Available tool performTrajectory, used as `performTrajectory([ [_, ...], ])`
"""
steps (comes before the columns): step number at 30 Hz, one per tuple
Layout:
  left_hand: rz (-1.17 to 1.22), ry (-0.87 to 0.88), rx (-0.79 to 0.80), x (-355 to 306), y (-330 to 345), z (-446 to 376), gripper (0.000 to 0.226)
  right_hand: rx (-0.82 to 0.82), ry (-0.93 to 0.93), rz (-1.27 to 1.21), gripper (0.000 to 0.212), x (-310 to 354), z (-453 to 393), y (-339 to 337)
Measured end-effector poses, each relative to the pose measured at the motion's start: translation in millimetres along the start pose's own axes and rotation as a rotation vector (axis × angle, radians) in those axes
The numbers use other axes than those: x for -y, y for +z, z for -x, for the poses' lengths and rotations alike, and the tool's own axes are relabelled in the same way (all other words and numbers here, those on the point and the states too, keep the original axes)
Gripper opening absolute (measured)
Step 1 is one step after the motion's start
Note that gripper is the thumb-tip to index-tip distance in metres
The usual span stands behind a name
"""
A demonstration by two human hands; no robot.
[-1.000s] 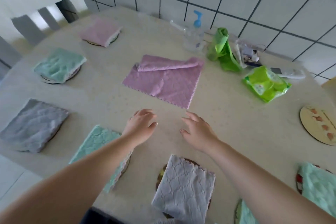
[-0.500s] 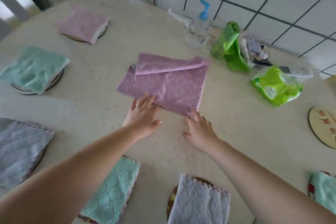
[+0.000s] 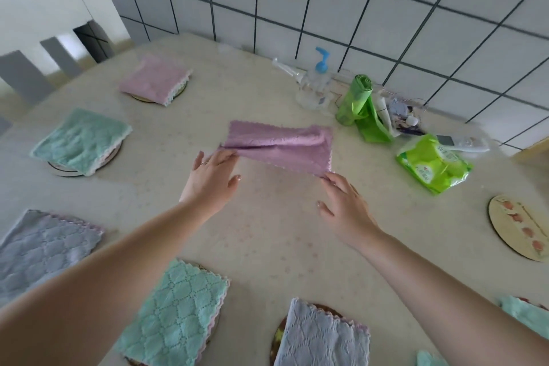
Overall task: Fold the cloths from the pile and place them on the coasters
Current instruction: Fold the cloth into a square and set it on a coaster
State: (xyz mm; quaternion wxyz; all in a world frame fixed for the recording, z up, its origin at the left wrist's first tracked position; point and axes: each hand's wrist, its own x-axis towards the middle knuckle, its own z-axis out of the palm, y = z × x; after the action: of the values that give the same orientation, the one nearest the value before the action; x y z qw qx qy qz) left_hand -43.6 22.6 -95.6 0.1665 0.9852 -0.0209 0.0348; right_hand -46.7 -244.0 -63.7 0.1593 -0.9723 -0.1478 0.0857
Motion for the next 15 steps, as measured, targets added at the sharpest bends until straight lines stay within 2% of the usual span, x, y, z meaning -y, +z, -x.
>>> performTrajectory([
  [4, 0.114, 0.155, -0.341, -7.6, -35.4, -1.4, 0.032, -0.114, -0.077, -0.024, 0.051, -3.7, 15.7, -38.7],
  [7, 0.15, 0.278, -0.491, -20.9, -68.0, -1.6, 0.03, -0.221, -0.152, -0.014, 0.046, -5.5, 27.9, -70.0],
  [9, 0.156, 0.32, -0.527, -28.5, -92.3, 0.5, 0.025, -0.302, -0.18, -0.016, 0.041, -6.3, 35.6, -91.4],
  [13, 0.081, 0.391, -0.475, -36.6, -136.1, 8.8, 0.026, -0.401, -0.223, -0.019, 0.032, -11.0, 45.4, -127.9],
  [15, 0.012, 0.388, -0.464, -40.9, -146.6, 11.3, 0.015, -0.41, -0.229, -0.002, 0.031, -13.8, 44.7, -138.9],
])
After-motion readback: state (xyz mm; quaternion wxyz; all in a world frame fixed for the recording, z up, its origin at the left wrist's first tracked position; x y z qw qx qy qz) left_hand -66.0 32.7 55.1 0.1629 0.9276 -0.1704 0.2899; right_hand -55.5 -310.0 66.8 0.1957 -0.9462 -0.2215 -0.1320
